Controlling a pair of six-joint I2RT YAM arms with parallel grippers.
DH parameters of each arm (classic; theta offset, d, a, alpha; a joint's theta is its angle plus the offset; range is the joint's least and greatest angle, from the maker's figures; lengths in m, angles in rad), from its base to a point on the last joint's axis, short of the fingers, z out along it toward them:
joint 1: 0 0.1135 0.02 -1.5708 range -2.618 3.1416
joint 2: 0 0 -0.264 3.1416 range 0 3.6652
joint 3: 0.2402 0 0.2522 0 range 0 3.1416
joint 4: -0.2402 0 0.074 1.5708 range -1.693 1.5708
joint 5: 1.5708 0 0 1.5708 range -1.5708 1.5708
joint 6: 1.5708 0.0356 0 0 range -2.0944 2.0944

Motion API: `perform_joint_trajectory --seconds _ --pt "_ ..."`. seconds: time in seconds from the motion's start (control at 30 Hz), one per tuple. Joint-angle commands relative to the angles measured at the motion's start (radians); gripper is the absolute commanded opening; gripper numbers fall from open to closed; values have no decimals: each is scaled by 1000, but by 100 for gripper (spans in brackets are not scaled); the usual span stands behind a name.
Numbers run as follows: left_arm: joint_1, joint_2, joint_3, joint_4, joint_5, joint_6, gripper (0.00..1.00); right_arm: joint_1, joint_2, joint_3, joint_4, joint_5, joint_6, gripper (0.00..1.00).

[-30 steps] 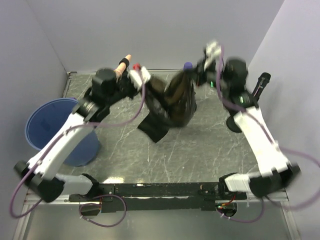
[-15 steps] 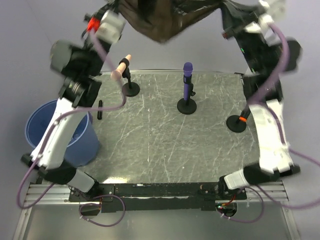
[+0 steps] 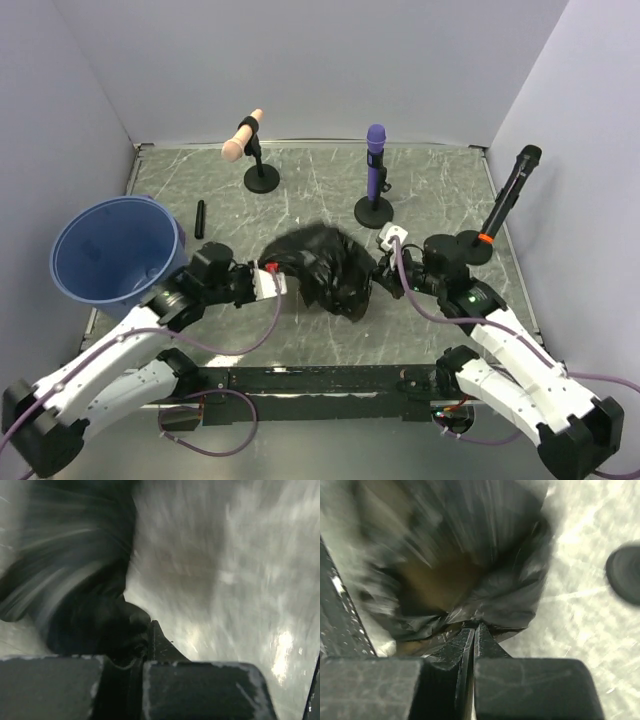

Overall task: Put the trash bags into the trash bin
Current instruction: Unfold the trash bag at the center of the board.

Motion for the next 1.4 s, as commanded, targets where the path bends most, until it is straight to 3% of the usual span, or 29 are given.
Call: perform_joint_trajectory --seconds 0.0,0.17,0.3,0.37,0.47,0.67,0.77,0.83,0.9,1.0,1.1,1.13,1.2,1.37 --pt "-17 24 262 88 -23 -108 1 25 -9 198 86 6 33 0" --pt "4 293 589 68 -210 -226 1 -70 314 570 120 124 159 0" --pt "36 486 949 42 -304 -216 1 -170 626 1117 -9 193 239 0" --pt "42 526 1052 192 -379 -182 1 -190 698 1273 70 190 242 0" --pt "38 555 1172 430 -384 -70 1 -189 749 1454 223 173 198 0" --pt "18 660 1454 732 -410 16 1 -172 751 1608 537 150 112 0" --pt "-5 623 1379 812 -402 48 1 -153 682 1518 606 130 71 0" --pt "-10 542 1172 870 -405 18 1 -132 587 1313 620 109 35 0" --pt "-8 421 846 805 -339 -51 1 -88 423 950 594 86 -26 0" --pt "-25 235 337 582 -93 17 0 -22 245 345 436 119 -77 0" --pt "-85 -1 -2 440 -17 172 1 -6 46 70 246 84 -49 0" --pt "-102 -102 -53 440 -31 153 1 0 -39 47 223 101 -23 0" --pt "-116 -158 -32 411 -48 101 1 3 -85 66 183 124 -6 0" --pt "-120 23 228 242 -183 -169 1 0 17 230 158 154 49 0"
